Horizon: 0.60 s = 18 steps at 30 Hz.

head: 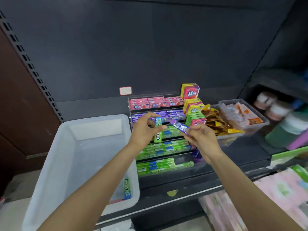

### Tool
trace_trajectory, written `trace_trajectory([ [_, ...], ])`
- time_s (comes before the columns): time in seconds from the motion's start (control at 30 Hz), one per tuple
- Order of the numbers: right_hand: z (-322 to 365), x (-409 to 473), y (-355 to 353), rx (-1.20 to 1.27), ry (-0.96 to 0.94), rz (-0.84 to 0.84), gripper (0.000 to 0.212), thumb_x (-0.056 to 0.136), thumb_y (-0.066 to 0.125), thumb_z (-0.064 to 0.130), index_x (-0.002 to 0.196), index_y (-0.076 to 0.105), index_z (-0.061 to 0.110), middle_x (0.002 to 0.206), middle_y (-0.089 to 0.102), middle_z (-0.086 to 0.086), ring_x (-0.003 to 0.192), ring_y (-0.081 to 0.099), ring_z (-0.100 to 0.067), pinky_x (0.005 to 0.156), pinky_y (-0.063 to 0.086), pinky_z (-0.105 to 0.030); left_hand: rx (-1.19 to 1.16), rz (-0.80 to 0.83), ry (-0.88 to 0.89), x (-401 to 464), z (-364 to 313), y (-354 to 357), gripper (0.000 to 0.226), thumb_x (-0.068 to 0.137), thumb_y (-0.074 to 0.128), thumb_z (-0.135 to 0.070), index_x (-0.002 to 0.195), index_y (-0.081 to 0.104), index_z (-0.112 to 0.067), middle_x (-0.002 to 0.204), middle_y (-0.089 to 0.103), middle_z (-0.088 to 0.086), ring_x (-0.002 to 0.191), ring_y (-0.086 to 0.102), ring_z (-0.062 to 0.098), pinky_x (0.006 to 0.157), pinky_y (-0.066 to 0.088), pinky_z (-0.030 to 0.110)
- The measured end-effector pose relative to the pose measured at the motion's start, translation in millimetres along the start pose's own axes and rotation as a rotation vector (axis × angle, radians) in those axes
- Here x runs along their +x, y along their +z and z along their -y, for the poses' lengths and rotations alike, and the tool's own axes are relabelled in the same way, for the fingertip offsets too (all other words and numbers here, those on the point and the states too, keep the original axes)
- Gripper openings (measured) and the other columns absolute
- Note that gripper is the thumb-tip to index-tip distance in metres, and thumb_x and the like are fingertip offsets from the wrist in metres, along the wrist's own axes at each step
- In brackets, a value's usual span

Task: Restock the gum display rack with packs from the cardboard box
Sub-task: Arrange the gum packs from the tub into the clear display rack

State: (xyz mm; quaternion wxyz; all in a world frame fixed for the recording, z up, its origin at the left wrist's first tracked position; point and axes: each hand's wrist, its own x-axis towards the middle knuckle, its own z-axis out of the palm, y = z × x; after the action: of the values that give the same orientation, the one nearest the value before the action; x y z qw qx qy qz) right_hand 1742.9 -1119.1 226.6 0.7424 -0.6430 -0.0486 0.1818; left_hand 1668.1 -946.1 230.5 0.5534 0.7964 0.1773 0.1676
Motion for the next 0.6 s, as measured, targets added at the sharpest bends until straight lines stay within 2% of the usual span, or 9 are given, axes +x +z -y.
trace_trajectory([
  [0.07, 8, 15, -15, -0.046, -0.010, 0.050, 0.009, 0.087, 0.057, -0.007, 0.083, 0.054, 0.001, 0.081, 0.065, -0.011, 0.082, 0.067, -0.024, 0.070, 0.057, -0.018, -0.032, -0.008, -0.020, 8, -11, 18, 0.021, 0.078, 0.074, -0.023, 0.087, 0.055, -0.028, 0.066, 0.056, -0.002, 0.065, 0.056, 0.014, 0.060, 0.054, 0.031],
  [0.13, 15, 29, -29, -0.060, -0.005, 0.108, 0.012, 0.086, 0.059, -0.006, 0.082, 0.055, 0.005, 0.083, 0.066, -0.012, 0.083, 0.068, -0.023, 0.073, 0.056, -0.019, -0.017, -0.055, -0.041, 17, -17, 35, 0.019, 0.079, 0.074, -0.022, 0.087, 0.056, -0.022, 0.064, 0.061, 0.001, 0.062, 0.057, 0.016, 0.067, 0.054, 0.035],
  [0.27, 25, 55, -51, -0.065, -0.004, 0.196, 0.012, 0.084, 0.062, -0.004, 0.090, 0.059, 0.006, 0.095, 0.067, -0.015, 0.091, 0.067, -0.024, 0.082, 0.056, -0.024, -0.160, -0.131, -0.139, 31, -27, 62, 0.023, 0.078, 0.074, -0.012, 0.080, 0.051, -0.013, 0.065, 0.056, 0.007, 0.058, 0.060, 0.017, 0.063, 0.058, 0.031],
  [0.4, 33, 70, -63, -0.040, -0.002, 0.256, 0.012, 0.087, 0.058, -0.003, 0.097, 0.062, 0.003, 0.092, 0.069, -0.006, 0.085, 0.068, -0.013, 0.080, 0.056, -0.021, -0.258, -0.175, -0.202, 38, -29, 76, 0.022, 0.079, 0.072, -0.010, 0.088, 0.052, -0.006, 0.072, 0.060, 0.009, 0.059, 0.064, 0.014, 0.063, 0.060, 0.028],
  [0.5, 37, 79, -70, -0.067, 0.008, 0.262, 0.008, 0.089, 0.056, -0.001, 0.091, 0.060, 0.005, 0.099, 0.067, -0.009, 0.095, 0.067, -0.018, 0.088, 0.052, -0.029, -0.328, -0.206, -0.243, 43, -30, 79, 0.019, 0.081, 0.070, -0.009, 0.093, 0.055, -0.008, 0.076, 0.063, 0.011, 0.060, 0.065, 0.014, 0.061, 0.058, 0.022],
  [0.57, 39, 82, -74, -0.057, 0.024, 0.272, 0.005, 0.091, 0.054, 0.000, 0.091, 0.057, 0.003, 0.102, 0.066, -0.011, 0.100, 0.066, -0.023, 0.081, 0.053, -0.024, -0.377, -0.195, -0.271, 45, -28, 82, 0.024, 0.083, 0.067, -0.005, 0.103, 0.055, -0.005, 0.084, 0.063, 0.013, 0.068, 0.066, 0.017, 0.064, 0.058, 0.020],
  [0.6, 39, 82, -75, -0.060, 0.035, 0.277, 0.004, 0.091, 0.053, 0.000, 0.093, 0.056, 0.002, 0.104, 0.065, -0.012, 0.101, 0.066, -0.024, 0.069, 0.054, -0.017, -0.388, -0.182, -0.282, 46, -27, 83, 0.025, 0.083, 0.066, -0.002, 0.106, 0.056, -0.004, 0.087, 0.061, 0.013, 0.073, 0.066, 0.019, 0.067, 0.058, 0.020],
])
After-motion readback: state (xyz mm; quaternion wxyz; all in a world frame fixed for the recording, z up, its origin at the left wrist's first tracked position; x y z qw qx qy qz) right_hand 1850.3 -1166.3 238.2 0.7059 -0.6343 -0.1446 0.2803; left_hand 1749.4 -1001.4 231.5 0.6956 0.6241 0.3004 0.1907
